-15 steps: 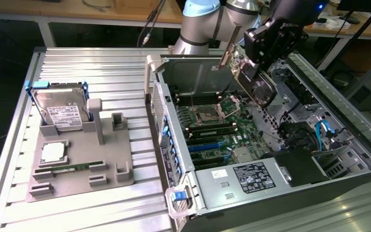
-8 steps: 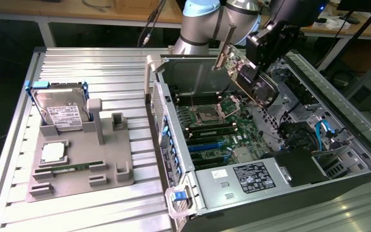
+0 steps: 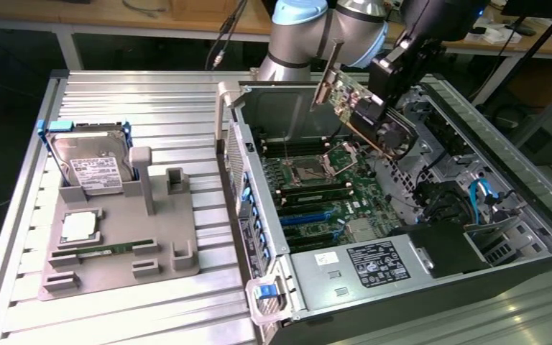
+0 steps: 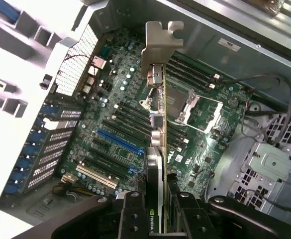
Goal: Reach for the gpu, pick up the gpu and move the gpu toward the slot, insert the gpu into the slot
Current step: 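Insert the gpu into the slot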
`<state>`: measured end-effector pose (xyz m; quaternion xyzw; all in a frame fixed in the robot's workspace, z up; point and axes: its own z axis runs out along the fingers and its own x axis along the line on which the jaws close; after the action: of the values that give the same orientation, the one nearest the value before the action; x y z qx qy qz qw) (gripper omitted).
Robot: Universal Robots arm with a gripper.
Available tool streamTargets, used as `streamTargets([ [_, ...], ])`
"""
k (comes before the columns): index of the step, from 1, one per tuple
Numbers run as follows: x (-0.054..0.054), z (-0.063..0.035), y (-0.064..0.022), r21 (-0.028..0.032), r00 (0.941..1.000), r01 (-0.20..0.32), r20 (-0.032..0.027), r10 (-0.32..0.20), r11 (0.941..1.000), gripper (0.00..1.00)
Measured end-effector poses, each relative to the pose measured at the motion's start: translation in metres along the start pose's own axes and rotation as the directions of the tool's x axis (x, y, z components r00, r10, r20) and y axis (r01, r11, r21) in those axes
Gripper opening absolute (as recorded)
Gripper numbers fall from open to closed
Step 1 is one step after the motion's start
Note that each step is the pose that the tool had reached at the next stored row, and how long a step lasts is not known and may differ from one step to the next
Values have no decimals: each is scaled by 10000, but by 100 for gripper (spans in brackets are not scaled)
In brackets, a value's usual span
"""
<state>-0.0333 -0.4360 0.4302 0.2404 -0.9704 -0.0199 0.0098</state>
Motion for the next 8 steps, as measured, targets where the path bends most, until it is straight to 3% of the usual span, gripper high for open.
streamTargets([
  [5,0,8,0,7,9954,957,-42,-957,9954,27],
  [7,0,11,0,8,9914,1309,-57,-1309,9914,27],
  [8,0,14,-1,10,9859,1670,-74,-1670,9860,27],
])
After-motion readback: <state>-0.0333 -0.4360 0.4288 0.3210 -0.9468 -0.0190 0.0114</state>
